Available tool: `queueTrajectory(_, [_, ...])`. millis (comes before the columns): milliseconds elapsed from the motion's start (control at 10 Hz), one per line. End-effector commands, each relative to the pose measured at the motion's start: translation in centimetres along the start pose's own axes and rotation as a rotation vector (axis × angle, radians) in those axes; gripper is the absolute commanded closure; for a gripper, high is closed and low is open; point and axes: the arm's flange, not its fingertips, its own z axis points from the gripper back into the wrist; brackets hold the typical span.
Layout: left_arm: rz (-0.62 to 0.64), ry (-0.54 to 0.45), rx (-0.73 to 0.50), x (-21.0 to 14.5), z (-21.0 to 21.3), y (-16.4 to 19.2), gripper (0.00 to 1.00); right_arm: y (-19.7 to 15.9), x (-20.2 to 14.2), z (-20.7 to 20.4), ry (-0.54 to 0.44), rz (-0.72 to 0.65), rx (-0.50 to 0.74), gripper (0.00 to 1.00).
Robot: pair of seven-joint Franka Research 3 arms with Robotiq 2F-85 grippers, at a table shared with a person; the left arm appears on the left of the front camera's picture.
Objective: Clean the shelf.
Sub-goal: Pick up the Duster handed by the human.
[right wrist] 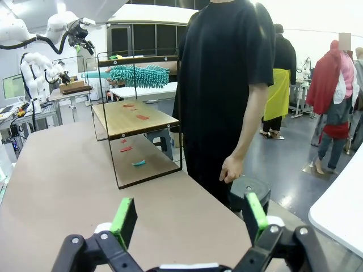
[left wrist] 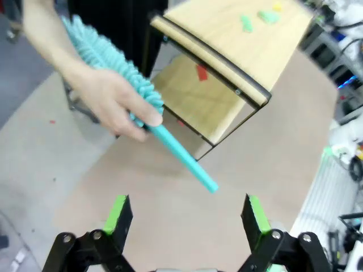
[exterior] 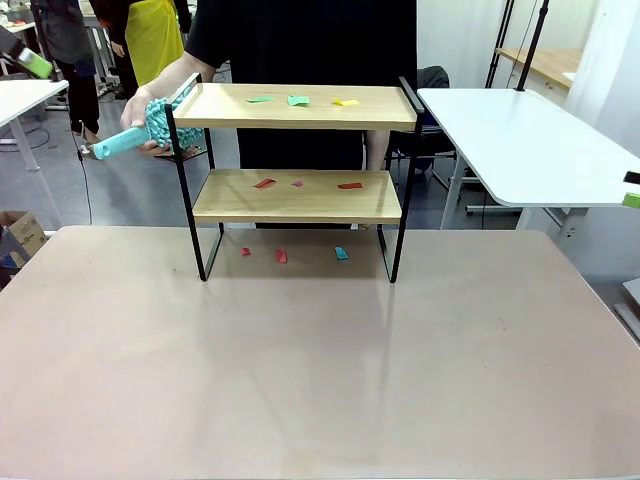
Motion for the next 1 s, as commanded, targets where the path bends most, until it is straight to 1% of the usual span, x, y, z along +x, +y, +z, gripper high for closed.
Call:
queueTrajectory(0, [0.002, -0.061, -0.038, -1.7, 2.0, 2.3, 0.0, 0.3, 0.7, -0.2, 0.024, -0.018, -0.002, 0.0])
queueTrajectory(200, [0.002, -0.061, -0.038, -1.7, 2.0, 2.3, 0.0, 0.3, 0.7, -0.2, 0.024, -0.018, -0.002, 0.0])
queueTrajectory(300, [0.015, -0.03, -0.012, -1.5, 1.2, 1.5, 0.0, 0.3, 0.7, -0.2, 0.024, -0.018, -0.002, 0.0])
queueTrajectory(400, [0.108, 0.051, 0.078, -1.8, -0.3, -1.3, 0.0, 0.3, 0.7, -0.2, 0.024, -0.018, -0.002, 0.0])
queueTrajectory(500, [0.137, 0.101, 0.187, -1.4, -1.9, -4.1, 0.0, 0.3, 0.7, -0.2, 0.024, -0.018, -0.002, 0.0])
queueTrajectory(600, [0.154, 0.133, 0.26, -0.9, -3.4, -6.9, 0.0, 0.3, 0.7, -0.2, 0.024, -0.018, -0.002, 0.0])
queueTrajectory(700, [0.191, 0.159, 0.281, -0.8, -4.4, -8.6, 0.0, 0.3, 0.7, -0.2, 0.024, -0.018, -0.002, 0.0])
queueTrajectory(800, [0.216, 0.172, 0.312, -0.7, -5.5, -9.6, 0.0, 0.3, 0.7, -0.2, 0.024, -0.018, -0.002, 0.0])
queueTrajectory(900, [0.225, 0.189, 0.384, -0.8, -6.9, -10.0, 0.0, 0.3, 0.7, -0.2, 0.024, -0.018, -0.002, 0.0])
